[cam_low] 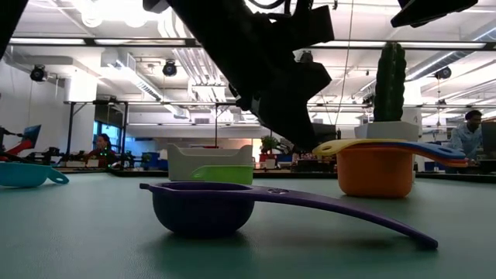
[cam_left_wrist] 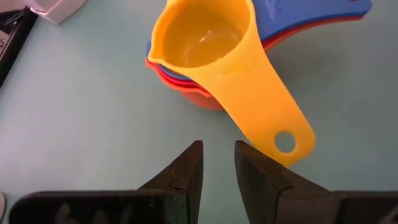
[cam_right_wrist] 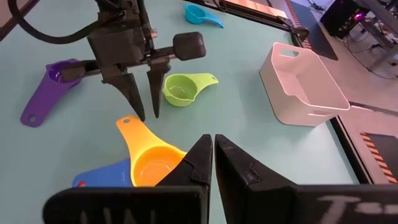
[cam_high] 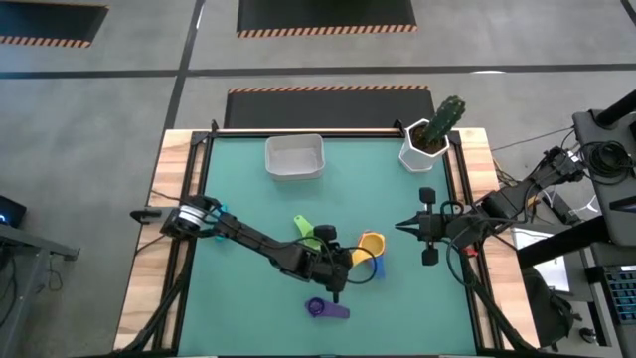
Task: Nest measuring cups in basket
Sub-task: Stack the yellow measuring cup on top of the blue measuring cup
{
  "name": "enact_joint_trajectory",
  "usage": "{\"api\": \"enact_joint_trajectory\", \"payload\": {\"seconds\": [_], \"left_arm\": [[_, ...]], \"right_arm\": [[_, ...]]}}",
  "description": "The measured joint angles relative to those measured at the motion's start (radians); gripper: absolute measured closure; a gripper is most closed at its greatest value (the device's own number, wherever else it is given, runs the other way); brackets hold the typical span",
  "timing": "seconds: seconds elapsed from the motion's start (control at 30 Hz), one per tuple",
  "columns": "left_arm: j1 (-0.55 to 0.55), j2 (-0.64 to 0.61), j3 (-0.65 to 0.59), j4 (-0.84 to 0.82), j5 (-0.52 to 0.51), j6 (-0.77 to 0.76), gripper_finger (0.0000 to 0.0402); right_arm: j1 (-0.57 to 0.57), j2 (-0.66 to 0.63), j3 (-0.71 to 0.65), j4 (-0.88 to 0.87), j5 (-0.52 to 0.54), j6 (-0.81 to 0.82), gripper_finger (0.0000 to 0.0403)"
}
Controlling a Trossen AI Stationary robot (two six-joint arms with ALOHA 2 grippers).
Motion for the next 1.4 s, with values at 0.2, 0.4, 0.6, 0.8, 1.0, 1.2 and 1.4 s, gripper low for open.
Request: {"api": "enact_joint_trajectory", "payload": {"seconds": [0.2, 0.4, 0.6, 0.8, 1.0, 1.2, 1.4], "left_arm": [[-0.001, 0.005, 0.001, 0.037, 0.057, -0.001, 0.0369], [-0.004, 0.01, 0.002, 0.191, 0.123, 0.0, 0.0396], [-0.004, 0.023, 0.012, 0.203, 0.122, 0.016, 0.0401], [-0.015, 0.006, 0.071, 0.071, 0.112, 0.061, 0.0401], [-0.03, -0.006, 0.108, -0.085, 0.11, 0.129, 0.0401], [-0.032, 0.005, 0.081, -0.071, 0.096, 0.129, 0.0401], [-0.03, 0.037, 0.08, -0.01, 0.097, 0.131, 0.0402]], "right_arm": [[0.0, 0.0, 0.0, -0.001, 0.0, 0.0, 0.0394], [0.0, 0.0, 0.0, -0.001, 0.0, 0.0, 0.0394], [0.0, 0.0, 0.0, -0.004, 0.0, 0.004, 0.0394], [0.0, 0.001, -0.006, -0.019, -0.008, 0.107, 0.0394], [0.007, 0.016, -0.105, -0.037, -0.137, 0.359, 0.0394], [0.022, 0.054, -0.275, 0.005, -0.218, 0.644, 0.0394], [0.022, 0.125, -0.406, 0.228, -0.273, 0.735, 0.0394]]}}
